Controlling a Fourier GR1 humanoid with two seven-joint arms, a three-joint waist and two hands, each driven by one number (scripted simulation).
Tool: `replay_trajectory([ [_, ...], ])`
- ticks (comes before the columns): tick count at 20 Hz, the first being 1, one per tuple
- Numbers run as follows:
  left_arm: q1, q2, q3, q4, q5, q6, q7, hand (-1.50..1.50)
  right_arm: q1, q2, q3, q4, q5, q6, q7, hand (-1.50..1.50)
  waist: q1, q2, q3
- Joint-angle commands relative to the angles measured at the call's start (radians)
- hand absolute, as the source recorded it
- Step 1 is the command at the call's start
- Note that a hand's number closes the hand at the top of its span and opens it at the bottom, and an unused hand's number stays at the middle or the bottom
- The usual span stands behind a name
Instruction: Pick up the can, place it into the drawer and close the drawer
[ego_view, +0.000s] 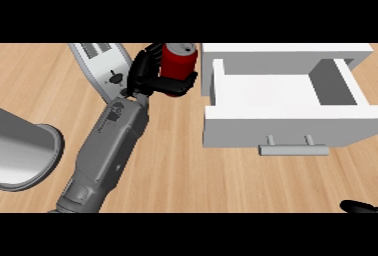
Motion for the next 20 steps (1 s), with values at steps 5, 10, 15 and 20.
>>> replay_trajectory([
  [5,-0.144,-0.001,-0.120,-0.132,0.031,0.165,0.208,1.50,-0.053,-0.017,-0.022,0.022,-0.006,-0.019,0.010,-1.50,-0.005,0.005,0.000],
  [10,-0.336,-0.001,-0.128,0.005,0.067,0.223,0.267,1.50,-0.061,-0.019,-0.005,0.009,-0.003,-0.016,0.028,-1.50,-0.021,0.009,0.000],
  [15,-0.504,-0.001,-0.113,0.127,0.069,0.242,0.312,1.50,-0.059,-0.022,0.002,0.010,-0.028,0.002,0.031,-1.50,-0.033,0.013,0.000],
  [20,-0.573,-0.001,-0.200,0.206,0.124,0.295,0.310,1.50,-0.038,-0.005,-0.007,0.024,-0.023,0.004,-0.019,-1.50,-0.043,0.013,0.001],
])
